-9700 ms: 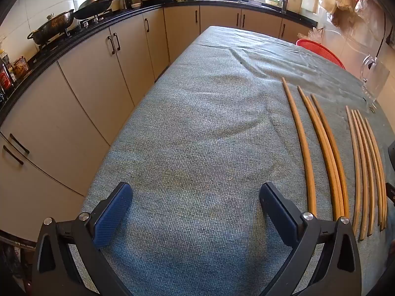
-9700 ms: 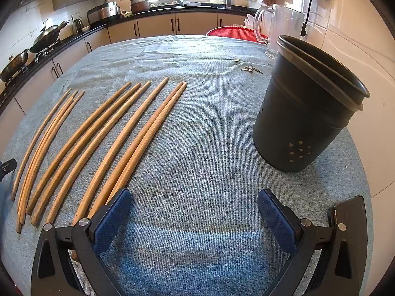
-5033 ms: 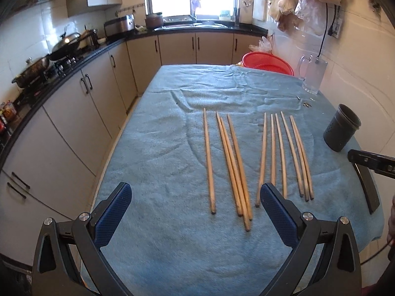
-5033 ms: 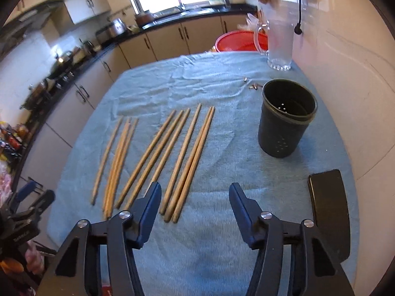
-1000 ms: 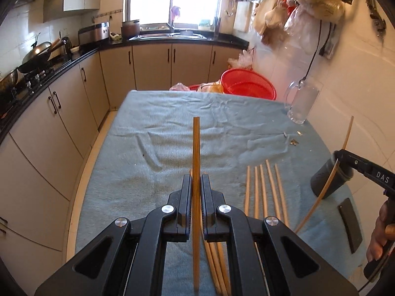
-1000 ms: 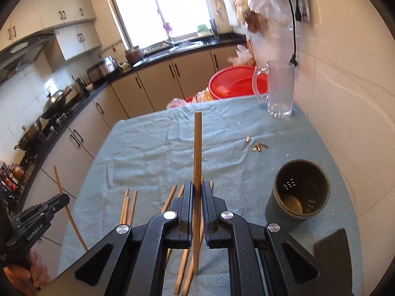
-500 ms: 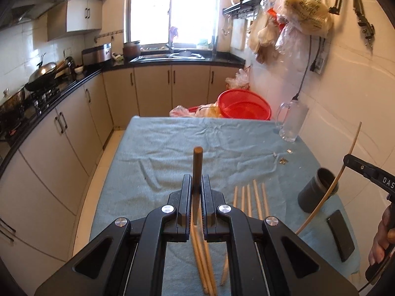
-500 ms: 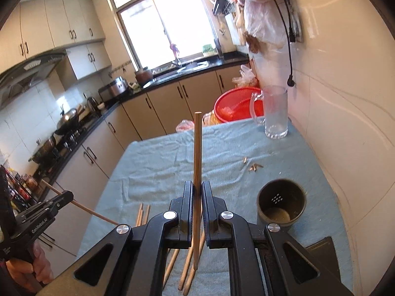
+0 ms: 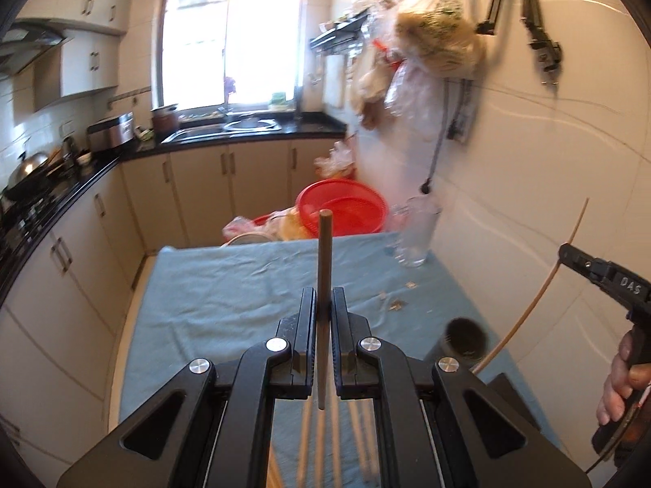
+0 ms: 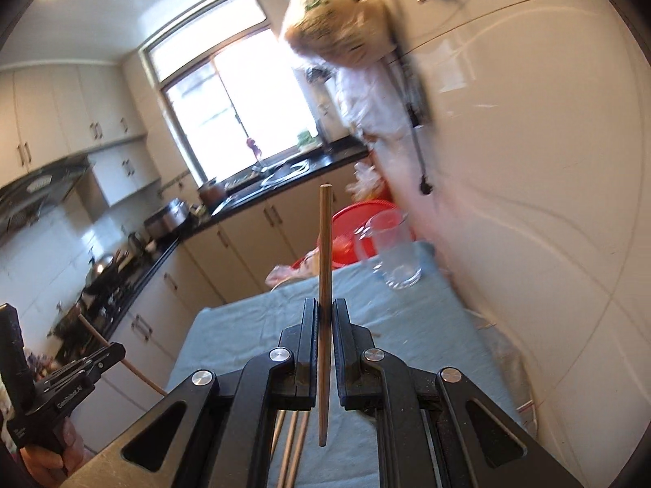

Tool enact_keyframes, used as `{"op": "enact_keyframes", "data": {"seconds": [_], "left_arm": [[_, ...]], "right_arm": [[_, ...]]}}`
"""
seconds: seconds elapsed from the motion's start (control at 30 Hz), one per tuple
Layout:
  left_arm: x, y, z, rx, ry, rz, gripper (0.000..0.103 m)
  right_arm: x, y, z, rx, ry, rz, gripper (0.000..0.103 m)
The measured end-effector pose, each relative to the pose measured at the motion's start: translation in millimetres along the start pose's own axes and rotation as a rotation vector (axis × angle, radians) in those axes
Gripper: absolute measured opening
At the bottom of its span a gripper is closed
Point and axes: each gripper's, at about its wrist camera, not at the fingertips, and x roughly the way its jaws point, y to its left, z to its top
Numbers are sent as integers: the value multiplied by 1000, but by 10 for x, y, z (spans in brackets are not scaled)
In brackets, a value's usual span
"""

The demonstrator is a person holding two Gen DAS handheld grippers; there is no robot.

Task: Organize utensils
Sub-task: 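Carry the chopstick over the black holder and lower it in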

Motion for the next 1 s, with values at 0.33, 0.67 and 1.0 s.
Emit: {"op": "enact_keyframes", "data": {"seconds": [0.33,0.67,1.0], "left_arm": [[166,-655,490,14,-5,-172,6],[523,-1149,657,-3,28,-268,6],[1159,-1377,408,-43,138,-275,6]], "right_arm": [[-86,-354,192,32,-46,-62,7],[279,-608,183,68,2,-91,7],[616,-845,42,141,92,-82,7]]}}
